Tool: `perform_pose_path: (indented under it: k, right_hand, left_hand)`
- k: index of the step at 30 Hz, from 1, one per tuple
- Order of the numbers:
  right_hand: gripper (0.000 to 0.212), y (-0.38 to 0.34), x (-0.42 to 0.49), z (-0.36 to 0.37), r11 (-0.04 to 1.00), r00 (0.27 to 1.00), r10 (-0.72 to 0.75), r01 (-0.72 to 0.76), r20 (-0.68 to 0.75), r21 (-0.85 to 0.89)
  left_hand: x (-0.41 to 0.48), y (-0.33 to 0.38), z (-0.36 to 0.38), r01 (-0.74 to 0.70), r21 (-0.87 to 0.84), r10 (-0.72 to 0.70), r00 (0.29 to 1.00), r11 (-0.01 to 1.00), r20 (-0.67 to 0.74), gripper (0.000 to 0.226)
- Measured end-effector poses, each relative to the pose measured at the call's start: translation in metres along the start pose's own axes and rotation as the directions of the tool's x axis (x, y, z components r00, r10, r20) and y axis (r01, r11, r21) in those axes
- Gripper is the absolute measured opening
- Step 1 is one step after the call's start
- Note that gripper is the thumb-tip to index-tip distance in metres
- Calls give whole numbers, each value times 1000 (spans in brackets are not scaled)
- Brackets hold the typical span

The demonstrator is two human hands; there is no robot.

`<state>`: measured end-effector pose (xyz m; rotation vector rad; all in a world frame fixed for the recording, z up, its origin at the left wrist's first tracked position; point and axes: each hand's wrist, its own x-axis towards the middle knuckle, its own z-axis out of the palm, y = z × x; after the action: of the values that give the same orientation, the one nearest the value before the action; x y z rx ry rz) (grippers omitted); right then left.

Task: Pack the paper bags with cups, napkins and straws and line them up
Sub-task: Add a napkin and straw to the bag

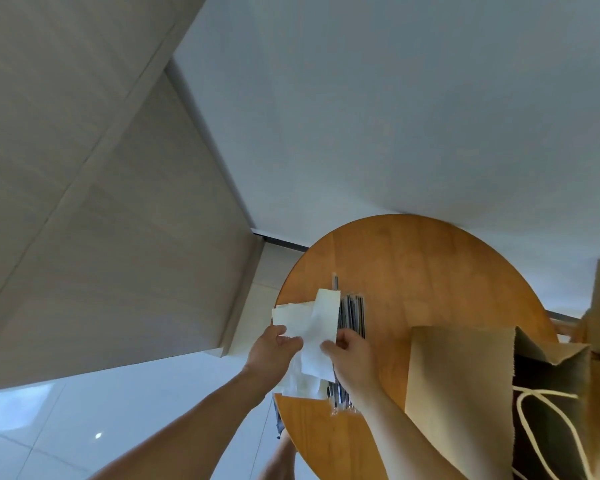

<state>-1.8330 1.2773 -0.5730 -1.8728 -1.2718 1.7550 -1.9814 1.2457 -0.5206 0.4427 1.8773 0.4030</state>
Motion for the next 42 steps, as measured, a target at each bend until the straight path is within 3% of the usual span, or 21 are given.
perform_pose_path:
  k: [4, 7, 9, 11, 14, 18, 23, 28, 31, 36, 42]
  right_hand:
    - [15, 2, -13, -9, 958, 990, 24, -62, 137, 281]
    - [23, 8, -18, -14, 943, 970, 37, -113, 239, 313]
    - [23, 14, -17, -15, 953, 975, 48, -110, 216, 283]
    - [13, 25, -11, -16, 986, 1000, 22, -21, -4, 165]
    - [17, 40, -1, -21, 980, 934, -4, -67, -358, -186]
    - [16, 51, 11, -23, 863, 953, -36, -123, -302, -491]
    - [8, 49, 19, -25, 800, 964, 7, -166, -267, -577]
    - [13, 33, 8, -35, 842, 952, -22, -148, -307, -519]
    - [15, 14, -9, -43, 930, 942, -67, -60, -328, -362]
    - [18, -36, -48, -55, 973, 959, -223, 208, -178, -96]
    - [17, -81, -78, -80, 959, 956, -281, 278, -88, -51]
  left_hand:
    - [3, -1, 8, 120, -323, -79, 987, 939, 137, 30]
    - [4, -4, 13, 156, -387, -87, 978, 909, 190, 29]
    - [5, -6, 14, 136, -388, -77, 983, 911, 165, 29]
    - [5, -9, 13, 116, -359, -88, 992, 926, 94, 27]
    - [3, -13, 11, 81, -300, -72, 996, 950, 43, 25]
    - [3, -17, 10, 48, -249, -41, 999, 967, 32, 23]
    - [2, -15, 13, 23, -229, -14, 999, 973, 41, 20]
    - [0, -3, 22, -27, -160, 28, 1000, 987, 2, 20]
    - [-8, 10, 24, -62, -142, 62, 998, 988, -6, 25]
    - [-31, 49, 26, -119, -232, 124, 992, 965, 4, 22]
    - [-70, 91, 21, -263, -340, 319, 940, 903, 119, 22]
